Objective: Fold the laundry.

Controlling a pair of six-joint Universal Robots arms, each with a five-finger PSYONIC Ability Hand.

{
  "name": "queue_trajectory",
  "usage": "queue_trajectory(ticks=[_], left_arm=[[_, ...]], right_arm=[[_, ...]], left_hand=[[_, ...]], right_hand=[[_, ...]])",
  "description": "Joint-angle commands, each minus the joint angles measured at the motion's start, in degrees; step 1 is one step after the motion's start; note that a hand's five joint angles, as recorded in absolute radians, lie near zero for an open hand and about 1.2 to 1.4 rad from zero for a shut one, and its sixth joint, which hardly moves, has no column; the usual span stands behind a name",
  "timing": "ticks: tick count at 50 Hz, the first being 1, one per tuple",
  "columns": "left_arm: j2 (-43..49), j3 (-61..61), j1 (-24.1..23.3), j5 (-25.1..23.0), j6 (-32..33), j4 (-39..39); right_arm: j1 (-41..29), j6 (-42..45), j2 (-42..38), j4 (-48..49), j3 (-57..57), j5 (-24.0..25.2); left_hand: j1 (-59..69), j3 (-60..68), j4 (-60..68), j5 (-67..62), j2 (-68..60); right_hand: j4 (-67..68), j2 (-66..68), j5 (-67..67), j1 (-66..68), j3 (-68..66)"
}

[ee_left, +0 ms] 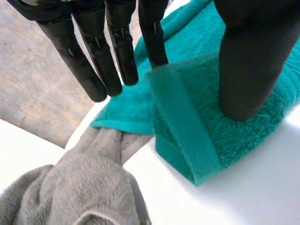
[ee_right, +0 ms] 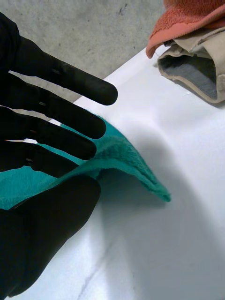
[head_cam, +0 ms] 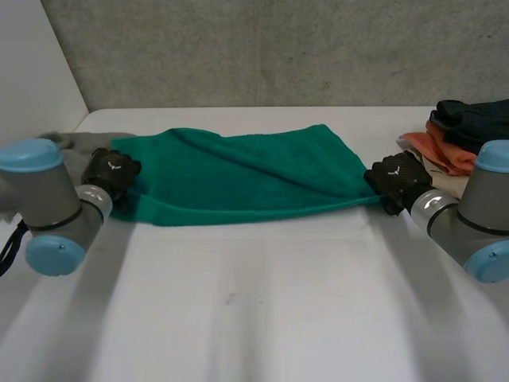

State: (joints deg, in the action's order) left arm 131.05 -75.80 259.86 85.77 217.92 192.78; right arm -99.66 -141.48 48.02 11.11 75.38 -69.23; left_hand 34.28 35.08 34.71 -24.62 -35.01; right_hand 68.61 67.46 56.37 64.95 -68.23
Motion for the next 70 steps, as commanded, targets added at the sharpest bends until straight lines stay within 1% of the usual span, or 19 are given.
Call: queue_trajectory(ticks=[1, 6, 11, 15, 16, 19, 20, 23, 27, 31, 32, 37, 39, 42, 46, 50, 58, 64, 70], left_arm=[[-0.27, 0.74, 1.79, -2.71, -0.48, -4.35], [0.44, 0.65, 2.05, -4.2, -0.48, -4.52], [0.61, 0.13, 1.09, -4.73, -0.04, -4.26], [0.53, 0.13, 1.17, -3.86, 0.58, -3.38], [0.7, 0.39, 1.35, -3.77, 0.93, -3.55], [0.53, 0.65, 1.44, -3.59, 2.42, -4.52], [0.35, 0.48, 1.52, -3.42, 2.95, -4.96], [-1.93, -1.19, 1.61, -1.58, 4.79, -8.64], [-8.34, -6.45, 1.7, 0.89, 6.11, -15.93], [-16.77, -13.39, 2.14, 1.59, 9.18, -24.1], [-19.83, -16.45, 2.49, 1.59, 11.37, -28.82], [-26.54, -23.07, 5.3, -0.86, 18.85, -38.09], [-27.77, -24.21, 5.83, -2.44, 20.52, -38.1], [-28.3, -23.78, 5.13, -3.76, 21.67, -37.05], [-25.76, -19.84, 3.64, -2.37, 19.39, -33.97], [-20.93, -12.98, 1.79, 1.24, 15.79, -31.07], [-7.85, 6.59, -3.74, 4.75, 5.78, -24.13], [1.82, 19.69, -6.91, 12.74, 2.52, -24.12], [7.73, 28.42, -8.67, 16.71, 2.25, -25.26]], right_arm=[[-0.09, -1.25, 1.11, -0.39, 0.03, 0.23], [-0.09, -1.25, 1.2, -1.35, 0.03, 0.15], [-0.18, -0.9, 1.2, -2.5, 0.11, 0.06], [-0.27, -0.81, 1.55, -3.11, 0.29, 0.15], [-0.27, -0.81, 1.64, -3.2, 0.29, 0.15], [-0.44, -0.72, 2.08, -3.82, 0.38, -0.03], [-0.36, -0.64, 2.25, -4.17, 0.29, -0.03], [-0.36, 0.41, 3.39, -7.67, 0.38, 0.06], [0.43, 5.24, 7.26, -17.42, 0.9, -0.2], [3.07, 14.99, 13.23, -31.56, 3.36, -3.01], [4.12, 19.27, 16.2, -37.68, 5.71, -4.67], [7.55, 32.39, 23.69, -47.15, 14.25, -6.45], [8.08, 35.56, 25.1, -46.36, 15.75, -6.18], [7.91, 35.32, 24.85, -43.99, 16.81, -6.27], [7.56, 33.21, 20.98, -41.97, 16.03, -6.62], [5.71, 30.66, 17.91, -37.67, 11.9, -7.58], [-0.43, 19.07, 7.64, -15.73, -1.53, -9.43], [-2.11, 16.85, -0.1, -1.66, -8.74, -9.08], [-2.99, 16.85, -8.28, 7.51, -16.05, -8.82]], left_hand=[[1.66, 0.86, 1.24, -1.32, -0.94], [9.9, 9.11, 9.48, -9.57, -9.18], [3.36, 2.56, 2.93, -3.02, -2.64], [3.18, 2.38, 2.75, -2.84, -2.45], [5.51, 4.71, 5.08, -5.17, -4.79], [41.23, 40.44, 40.81, -40.9, -40.51], [45.67, 44.88, 45.25, -45.34, -44.95], [45.72, 44.92, 45.29, -45.38, -44.99], [45.72, 44.92, 45.29, -45.38, -44.99], [45.72, 44.92, 45.29, -45.38, -44.99], [45.72, 44.92, 45.29, -45.38, -44.99], [45.72, 44.92, 45.29, -45.38, -44.99], [45.72, 44.92, 45.29, -45.38, -44.99], [45.72, 44.92, 45.29, -45.38, -44.99], [45.72, 44.92, 45.29, -45.38, -44.99], [45.72, 44.92, 45.29, -45.38, -44.99], [45.72, 44.92, 45.29, -45.38, -44.99], [45.72, 44.92, 45.29, -45.38, -44.99], [45.72, 44.92, 45.29, -45.38, -44.99]], right_hand=[[11.39, 12.54, 13.63, 15.05, -11.77], [11.39, 12.54, 13.63, 15.05, -11.77], [11.39, 12.54, 13.63, 15.05, -11.77], [11.39, 12.54, 13.63, 15.05, -11.77], [11.39, 12.54, 13.63, 15.05, -11.77], [11.39, 12.54, 13.63, 15.05, -11.77], [11.39, 12.54, 13.63, 15.05, -11.77], [11.39, 12.54, 13.63, 15.05, -11.77], [11.39, 12.54, 13.63, 15.05, -11.77], [11.39, 12.54, 13.63, 15.05, -11.77], [11.39, 12.54, 13.63, 15.05, -11.77], [11.39, 12.54, 13.63, 15.05, -11.77], [11.39, 12.54, 13.63, 15.05, -11.77], [11.39, 12.54, 13.63, 15.05, -11.77], [11.39, 12.54, 13.63, 15.05, -11.77], [11.39, 12.54, 13.63, 15.05, -11.77], [11.39, 12.54, 13.63, 15.05, -11.77], [11.39, 12.54, 13.63, 15.05, -11.77], [11.39, 12.54, 13.63, 15.05, -11.77]])
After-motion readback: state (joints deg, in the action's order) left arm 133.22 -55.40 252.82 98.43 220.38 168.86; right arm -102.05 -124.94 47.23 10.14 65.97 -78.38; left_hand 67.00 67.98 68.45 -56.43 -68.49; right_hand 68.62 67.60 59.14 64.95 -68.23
